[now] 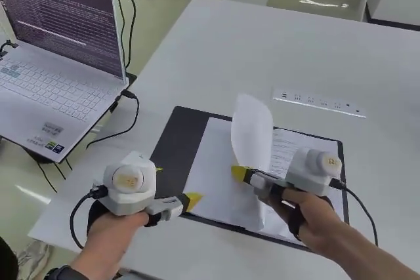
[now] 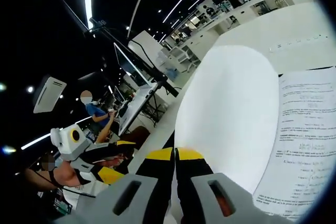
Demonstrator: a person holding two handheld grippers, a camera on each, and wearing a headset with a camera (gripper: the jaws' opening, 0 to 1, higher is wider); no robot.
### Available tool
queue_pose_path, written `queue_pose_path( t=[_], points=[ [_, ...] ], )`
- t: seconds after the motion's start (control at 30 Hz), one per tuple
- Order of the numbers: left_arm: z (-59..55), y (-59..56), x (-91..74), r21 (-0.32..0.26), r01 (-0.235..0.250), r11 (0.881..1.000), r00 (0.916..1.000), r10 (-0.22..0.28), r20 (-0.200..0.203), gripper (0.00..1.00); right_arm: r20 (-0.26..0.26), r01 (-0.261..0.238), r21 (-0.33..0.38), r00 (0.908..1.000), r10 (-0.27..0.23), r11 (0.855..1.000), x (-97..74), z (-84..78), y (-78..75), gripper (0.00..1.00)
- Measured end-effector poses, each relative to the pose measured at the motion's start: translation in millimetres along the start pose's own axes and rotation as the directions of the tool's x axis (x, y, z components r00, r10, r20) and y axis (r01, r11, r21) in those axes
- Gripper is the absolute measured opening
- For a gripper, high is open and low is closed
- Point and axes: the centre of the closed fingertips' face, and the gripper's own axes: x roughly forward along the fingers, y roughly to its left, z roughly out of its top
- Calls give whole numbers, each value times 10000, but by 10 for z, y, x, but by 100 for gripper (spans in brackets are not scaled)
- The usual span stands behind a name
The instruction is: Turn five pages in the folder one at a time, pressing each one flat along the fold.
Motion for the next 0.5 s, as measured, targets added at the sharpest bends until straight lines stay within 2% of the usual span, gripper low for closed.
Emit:
queue_pose_path(
  t=[0.1, 0.3, 0.5],
  points=[
    [-1, 21, -23, -35, -57, 10000, 10000, 57, 52, 62, -123, -93, -21, 9999, 93, 10000, 68, -28, 26, 0],
    [-67, -59, -37, 162, 123, 9998, 9999, -123, -33, 62, -406, -220, -16, 9989, 219, 9998, 198, -100, 66, 0],
    [-106, -51, -78, 103, 98, 9999, 9999, -97, -102, 62, -545, -340, 90, 9979, 345, 9994, 323, -143, 95, 0]
  ],
)
